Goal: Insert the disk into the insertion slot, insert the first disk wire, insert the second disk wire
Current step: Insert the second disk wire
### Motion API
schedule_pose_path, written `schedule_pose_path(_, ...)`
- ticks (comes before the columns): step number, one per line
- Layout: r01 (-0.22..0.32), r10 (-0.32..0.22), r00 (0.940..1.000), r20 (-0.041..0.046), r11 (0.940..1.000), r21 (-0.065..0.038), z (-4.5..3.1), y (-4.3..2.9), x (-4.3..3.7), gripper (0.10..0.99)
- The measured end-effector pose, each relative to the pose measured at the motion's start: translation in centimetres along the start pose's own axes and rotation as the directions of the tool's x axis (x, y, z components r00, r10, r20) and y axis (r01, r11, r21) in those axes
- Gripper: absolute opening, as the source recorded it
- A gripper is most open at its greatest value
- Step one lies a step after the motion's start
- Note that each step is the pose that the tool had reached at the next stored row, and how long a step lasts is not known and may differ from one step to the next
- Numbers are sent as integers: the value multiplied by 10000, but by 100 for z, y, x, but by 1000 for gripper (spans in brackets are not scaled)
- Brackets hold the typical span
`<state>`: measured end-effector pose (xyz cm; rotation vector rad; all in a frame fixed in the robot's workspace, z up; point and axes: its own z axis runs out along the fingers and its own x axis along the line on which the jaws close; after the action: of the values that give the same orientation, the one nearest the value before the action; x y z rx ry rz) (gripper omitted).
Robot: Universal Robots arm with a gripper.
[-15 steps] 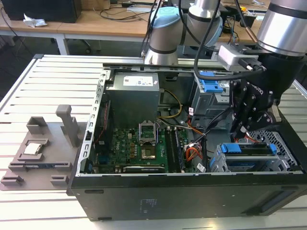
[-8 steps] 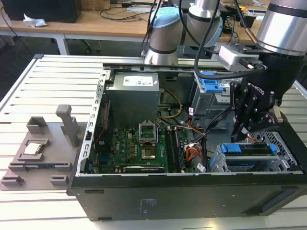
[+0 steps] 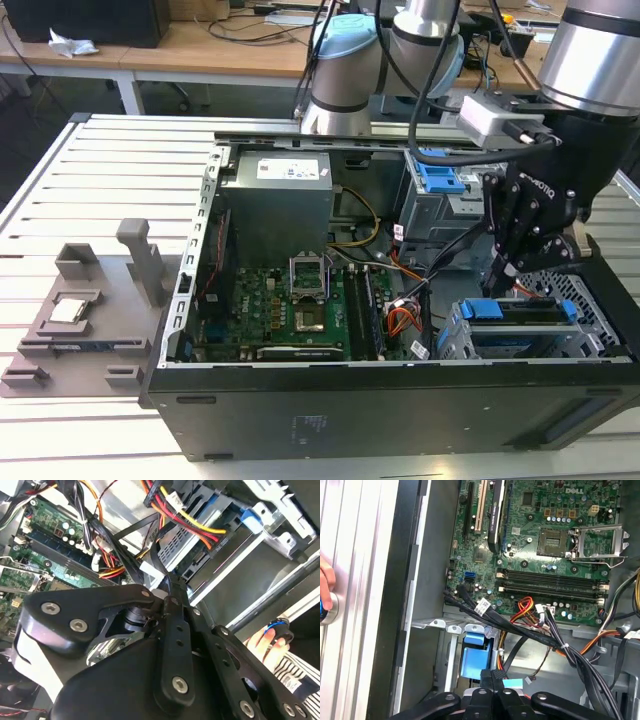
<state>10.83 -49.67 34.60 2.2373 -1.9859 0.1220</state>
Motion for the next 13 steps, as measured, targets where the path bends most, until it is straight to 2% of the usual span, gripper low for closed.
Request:
schedule_pose_path(2, 4, -4, 10000, 4, 10000, -35, -3, -85, 11, 106)
schedule_pose_path(4, 6, -6, 10000, 16, 9999, -112, -1, -166, 31, 106)
schedule_pose_path(10, -81, 82, 10000, 30, 9998, -197, 23, -250, 101, 106)
schedule_pose_path(13, -123, 124, 9999, 35, 9997, -223, 31, -268, 135, 106)
